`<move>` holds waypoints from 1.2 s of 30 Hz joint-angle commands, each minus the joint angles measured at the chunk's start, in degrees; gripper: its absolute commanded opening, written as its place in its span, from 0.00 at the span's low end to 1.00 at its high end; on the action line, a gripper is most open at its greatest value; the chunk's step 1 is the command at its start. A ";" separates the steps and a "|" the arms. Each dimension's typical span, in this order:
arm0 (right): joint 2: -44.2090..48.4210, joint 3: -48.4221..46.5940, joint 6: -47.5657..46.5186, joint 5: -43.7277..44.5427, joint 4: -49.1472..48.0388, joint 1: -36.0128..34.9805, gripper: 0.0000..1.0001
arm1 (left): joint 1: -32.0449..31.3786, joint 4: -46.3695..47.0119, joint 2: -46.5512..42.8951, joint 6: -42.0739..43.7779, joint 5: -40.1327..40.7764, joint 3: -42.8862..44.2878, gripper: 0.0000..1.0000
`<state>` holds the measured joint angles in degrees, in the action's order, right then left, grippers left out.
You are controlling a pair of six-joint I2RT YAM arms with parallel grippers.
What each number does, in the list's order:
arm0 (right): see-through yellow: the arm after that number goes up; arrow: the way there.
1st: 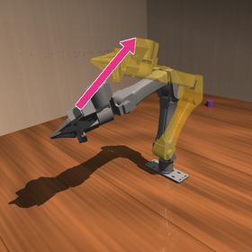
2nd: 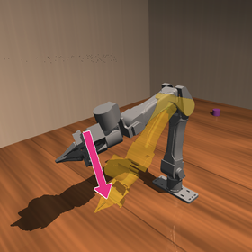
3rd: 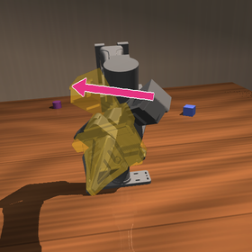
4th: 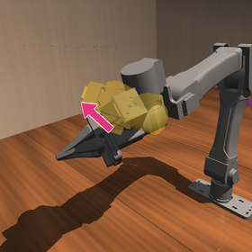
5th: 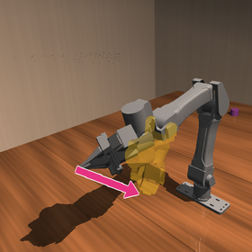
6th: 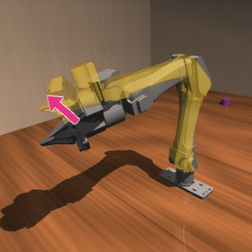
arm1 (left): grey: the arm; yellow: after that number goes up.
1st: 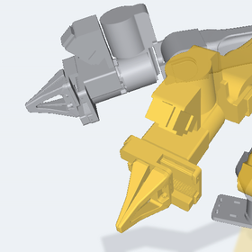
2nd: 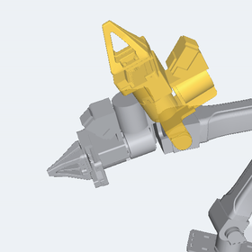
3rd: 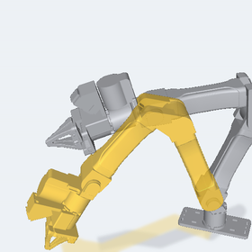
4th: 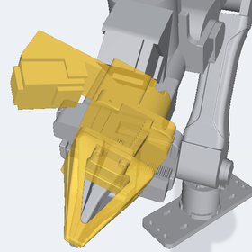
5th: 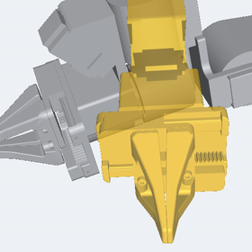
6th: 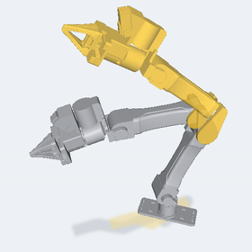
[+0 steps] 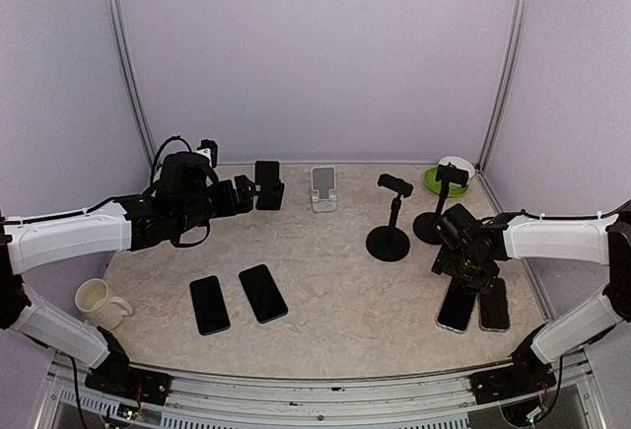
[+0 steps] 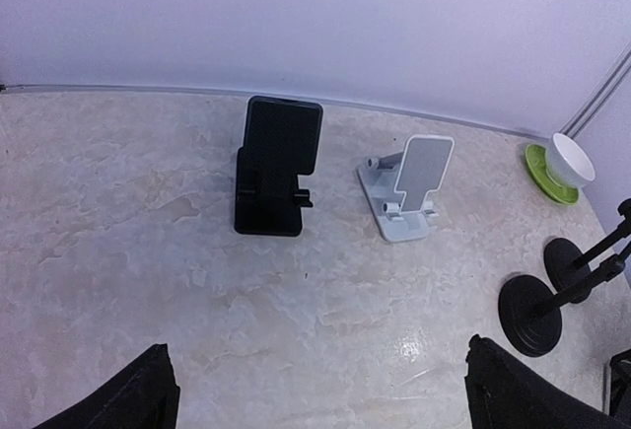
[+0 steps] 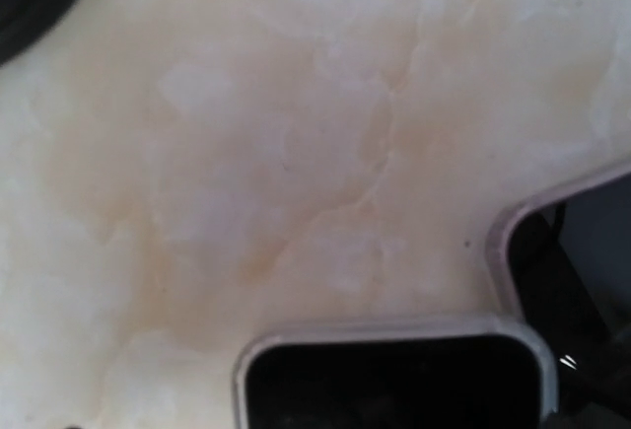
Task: Place the phone on the phone stand
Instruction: Pick up the phone at the center of the board.
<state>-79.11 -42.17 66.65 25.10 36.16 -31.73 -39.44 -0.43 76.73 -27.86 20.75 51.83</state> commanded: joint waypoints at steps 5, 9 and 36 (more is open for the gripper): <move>-2.20 -0.92 0.28 -0.81 0.73 0.79 1.00 | -0.46 1.48 0.52 0.55 -0.45 -0.36 0.99; -0.60 -0.19 0.82 -0.74 1.04 0.88 1.00 | -0.46 1.74 0.70 0.69 -0.61 -0.33 0.99; -1.88 2.39 0.80 -1.49 -0.40 1.48 1.00 | -0.46 2.10 1.39 0.14 -1.41 -0.79 0.99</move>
<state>-79.33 -40.16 68.20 24.16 37.36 -30.94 -39.59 0.08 77.54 -27.86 19.86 51.77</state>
